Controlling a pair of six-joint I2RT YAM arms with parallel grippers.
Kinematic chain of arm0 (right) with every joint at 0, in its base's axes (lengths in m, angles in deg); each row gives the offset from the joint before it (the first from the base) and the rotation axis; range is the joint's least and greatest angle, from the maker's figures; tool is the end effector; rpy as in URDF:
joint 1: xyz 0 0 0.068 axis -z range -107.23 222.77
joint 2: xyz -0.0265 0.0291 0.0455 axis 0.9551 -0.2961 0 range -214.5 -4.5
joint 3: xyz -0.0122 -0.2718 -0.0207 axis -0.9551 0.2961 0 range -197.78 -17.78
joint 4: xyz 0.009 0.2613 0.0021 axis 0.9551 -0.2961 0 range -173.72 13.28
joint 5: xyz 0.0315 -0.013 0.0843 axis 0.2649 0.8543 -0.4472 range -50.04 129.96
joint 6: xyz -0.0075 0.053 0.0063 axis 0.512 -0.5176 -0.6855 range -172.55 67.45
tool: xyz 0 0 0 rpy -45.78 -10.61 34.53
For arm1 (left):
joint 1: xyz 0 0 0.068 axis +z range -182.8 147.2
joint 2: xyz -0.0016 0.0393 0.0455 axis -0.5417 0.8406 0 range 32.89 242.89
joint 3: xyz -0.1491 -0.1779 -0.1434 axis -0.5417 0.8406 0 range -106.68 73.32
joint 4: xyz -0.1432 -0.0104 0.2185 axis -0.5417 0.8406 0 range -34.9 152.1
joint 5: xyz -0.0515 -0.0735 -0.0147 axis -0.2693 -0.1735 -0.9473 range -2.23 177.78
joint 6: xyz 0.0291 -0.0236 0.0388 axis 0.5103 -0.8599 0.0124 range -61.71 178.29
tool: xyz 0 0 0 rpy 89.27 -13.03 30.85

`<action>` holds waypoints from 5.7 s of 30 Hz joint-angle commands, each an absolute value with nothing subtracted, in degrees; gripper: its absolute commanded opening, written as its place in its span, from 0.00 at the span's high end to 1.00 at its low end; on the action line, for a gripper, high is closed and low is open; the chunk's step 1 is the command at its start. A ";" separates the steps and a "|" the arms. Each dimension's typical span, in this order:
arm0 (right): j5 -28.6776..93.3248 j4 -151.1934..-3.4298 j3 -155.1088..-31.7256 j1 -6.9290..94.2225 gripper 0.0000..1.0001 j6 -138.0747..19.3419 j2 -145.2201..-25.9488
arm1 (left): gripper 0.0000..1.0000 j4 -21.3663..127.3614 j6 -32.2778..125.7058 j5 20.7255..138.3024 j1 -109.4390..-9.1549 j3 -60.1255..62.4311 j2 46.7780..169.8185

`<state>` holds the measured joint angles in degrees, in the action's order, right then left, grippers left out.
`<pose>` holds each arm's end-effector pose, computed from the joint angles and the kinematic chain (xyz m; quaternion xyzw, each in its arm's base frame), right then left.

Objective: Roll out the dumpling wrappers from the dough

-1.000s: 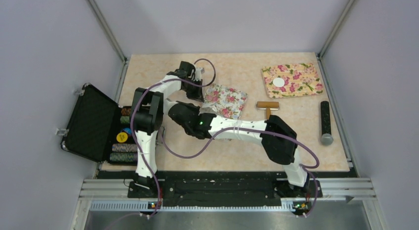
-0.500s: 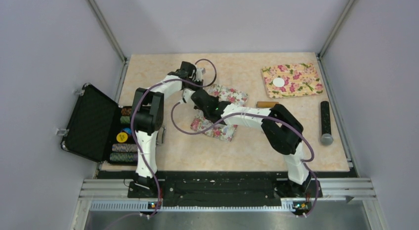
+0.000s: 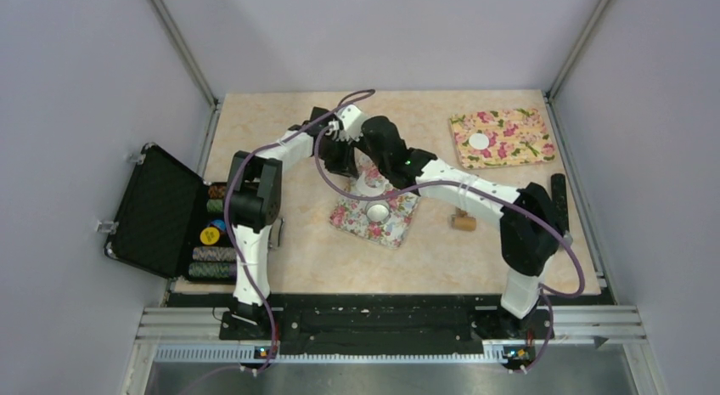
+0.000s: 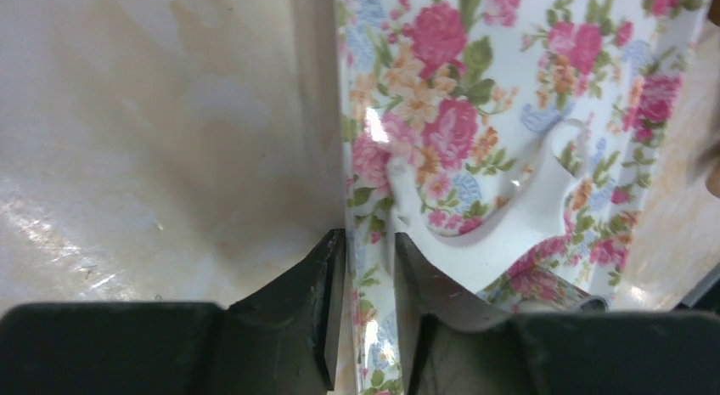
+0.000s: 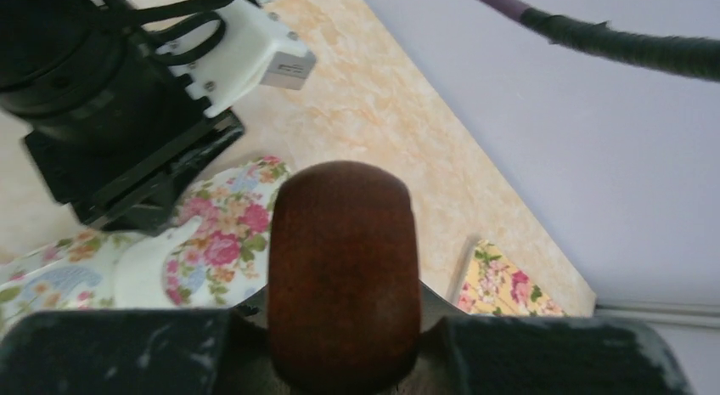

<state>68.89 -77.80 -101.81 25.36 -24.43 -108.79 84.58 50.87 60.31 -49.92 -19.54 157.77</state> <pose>0.3062 0.3076 0.3025 -0.3784 0.7184 -0.1118 0.5729 0.4356 -0.1513 0.1583 0.1378 0.9332 -0.2756 0.1848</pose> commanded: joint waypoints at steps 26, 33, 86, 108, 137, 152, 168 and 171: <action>14.81 -93.68 -115.82 35.67 1.00 -40.50 -112.48 | 0.66 79.27 49.02 44.74 -44.05 -15.15 154.31; 4.87 -99.32 -121.59 36.33 1.00 -32.05 -117.96 | 0.67 79.67 49.66 45.41 -44.05 -14.77 154.82; 25.80 -96.52 -117.33 34.46 1.00 -16.19 -119.56 | 1.00 83.93 50.91 57.54 -48.09 -18.13 159.61; 38.49 -87.51 -122.18 36.84 1.00 -13.52 -120.32 | 1.00 83.95 51.26 56.68 -48.18 -17.91 159.53; 28.62 -90.19 -93.13 49.00 1.00 -34.63 -83.08 | 1.00 87.18 57.24 56.48 -48.09 -15.55 151.86; 21.72 -80.09 -69.92 55.32 1.00 -38.79 -66.21 | 0.37 96.04 67.26 53.47 -57.72 -25.74 149.20; 19.62 -76.63 -66.34 56.41 1.00 -38.58 -62.11 | 0.51 98.70 69.95 64.24 -62.13 -26.83 155.42; 19.32 -76.64 -66.21 56.54 1.00 -38.61 -61.85 | 0.54 98.79 70.16 64.77 -62.37 -26.64 156.13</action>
<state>20.76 -80.86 -66.14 55.67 -37.87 -63.81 98.87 68.84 63.37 -61.94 -26.07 155.56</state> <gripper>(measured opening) 0.164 0.477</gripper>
